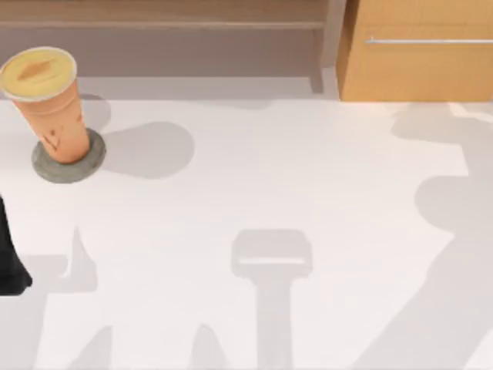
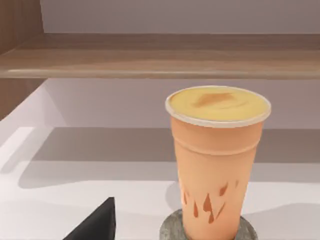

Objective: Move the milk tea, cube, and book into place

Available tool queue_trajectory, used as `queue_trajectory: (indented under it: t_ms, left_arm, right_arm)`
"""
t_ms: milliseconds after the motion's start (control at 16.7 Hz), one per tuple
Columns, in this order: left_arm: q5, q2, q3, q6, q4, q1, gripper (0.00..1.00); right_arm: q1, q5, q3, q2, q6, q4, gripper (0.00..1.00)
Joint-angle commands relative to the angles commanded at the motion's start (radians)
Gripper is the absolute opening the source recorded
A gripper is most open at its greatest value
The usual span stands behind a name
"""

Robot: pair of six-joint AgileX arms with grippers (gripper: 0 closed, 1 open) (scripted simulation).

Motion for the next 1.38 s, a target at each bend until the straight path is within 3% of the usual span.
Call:
queue_trajectory:
  t_ms: [1260, 1380]
  left_arm:
    - [0.000, 0.000, 0.000, 0.000, 0.000, 0.000, 1.00]
    - [0.000, 0.000, 0.000, 0.000, 0.000, 0.000, 1.00]
  right_arm:
    - [0.028, 0.029, 0.153, 0.099, -0.001, -0.055, 1.00]
    - [0.028, 0.029, 0.153, 0.099, -0.001, -0.055, 0.85]
